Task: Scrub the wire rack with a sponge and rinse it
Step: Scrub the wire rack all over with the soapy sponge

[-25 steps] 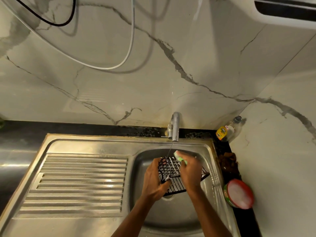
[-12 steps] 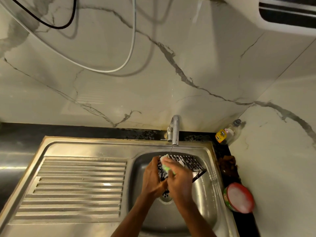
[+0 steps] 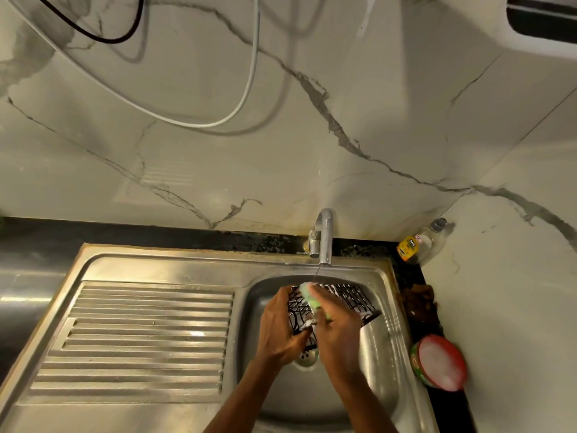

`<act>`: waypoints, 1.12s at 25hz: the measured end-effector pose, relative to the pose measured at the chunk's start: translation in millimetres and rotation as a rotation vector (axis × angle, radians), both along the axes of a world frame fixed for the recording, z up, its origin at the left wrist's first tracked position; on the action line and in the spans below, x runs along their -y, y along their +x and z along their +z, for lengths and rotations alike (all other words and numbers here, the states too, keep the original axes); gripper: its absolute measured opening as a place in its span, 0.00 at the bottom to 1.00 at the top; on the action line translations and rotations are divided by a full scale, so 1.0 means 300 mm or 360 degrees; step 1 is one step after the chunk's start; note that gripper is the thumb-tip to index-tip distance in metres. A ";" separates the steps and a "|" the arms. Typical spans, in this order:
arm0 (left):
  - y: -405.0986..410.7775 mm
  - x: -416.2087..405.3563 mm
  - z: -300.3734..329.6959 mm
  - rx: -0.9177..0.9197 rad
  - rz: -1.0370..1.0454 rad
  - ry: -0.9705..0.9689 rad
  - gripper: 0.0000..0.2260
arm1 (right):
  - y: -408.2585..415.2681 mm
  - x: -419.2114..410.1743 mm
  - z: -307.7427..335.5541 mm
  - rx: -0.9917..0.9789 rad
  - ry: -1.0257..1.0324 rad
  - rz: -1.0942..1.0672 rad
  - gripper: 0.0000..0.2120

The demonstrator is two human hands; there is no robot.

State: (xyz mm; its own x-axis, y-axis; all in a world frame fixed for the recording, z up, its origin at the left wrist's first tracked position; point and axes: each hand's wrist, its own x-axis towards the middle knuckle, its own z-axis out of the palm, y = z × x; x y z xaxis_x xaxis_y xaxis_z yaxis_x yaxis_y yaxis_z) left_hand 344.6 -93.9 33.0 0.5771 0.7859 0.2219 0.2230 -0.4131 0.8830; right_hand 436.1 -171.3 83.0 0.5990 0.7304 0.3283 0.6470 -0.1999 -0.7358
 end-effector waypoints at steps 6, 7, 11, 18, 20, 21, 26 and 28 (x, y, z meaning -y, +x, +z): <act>-0.045 0.023 -0.015 -0.0160 -0.0054 0.0121 0.28 | 0.074 -0.023 0.020 -0.0195 0.0107 -0.0207 0.23; -0.055 0.024 -0.014 -0.0158 -0.0031 0.0135 0.29 | 0.085 -0.009 0.024 -0.0230 0.0092 -0.0293 0.24; -0.062 0.007 0.000 -0.0150 -0.0037 0.0156 0.32 | 0.002 0.001 0.044 -0.0020 0.0034 -0.0035 0.22; -0.045 0.013 0.020 -0.0144 -0.0099 0.0177 0.32 | -0.010 0.028 0.059 0.0318 -0.0112 0.0018 0.23; -0.049 0.001 0.017 -0.0119 -0.0045 0.0147 0.34 | -0.041 0.102 0.054 0.0366 -0.0110 0.0065 0.24; -0.049 -0.004 0.023 -0.0092 -0.0013 0.0127 0.34 | -0.045 0.106 0.059 0.0366 -0.0127 0.0105 0.24; -0.022 0.021 0.073 -0.0018 -0.0049 0.0110 0.30 | 0.021 -0.029 0.104 0.0302 -0.0216 -0.0002 0.23; -0.029 0.001 0.081 0.0031 0.0010 0.0061 0.27 | -0.011 0.013 0.101 0.0312 -0.0131 0.0080 0.22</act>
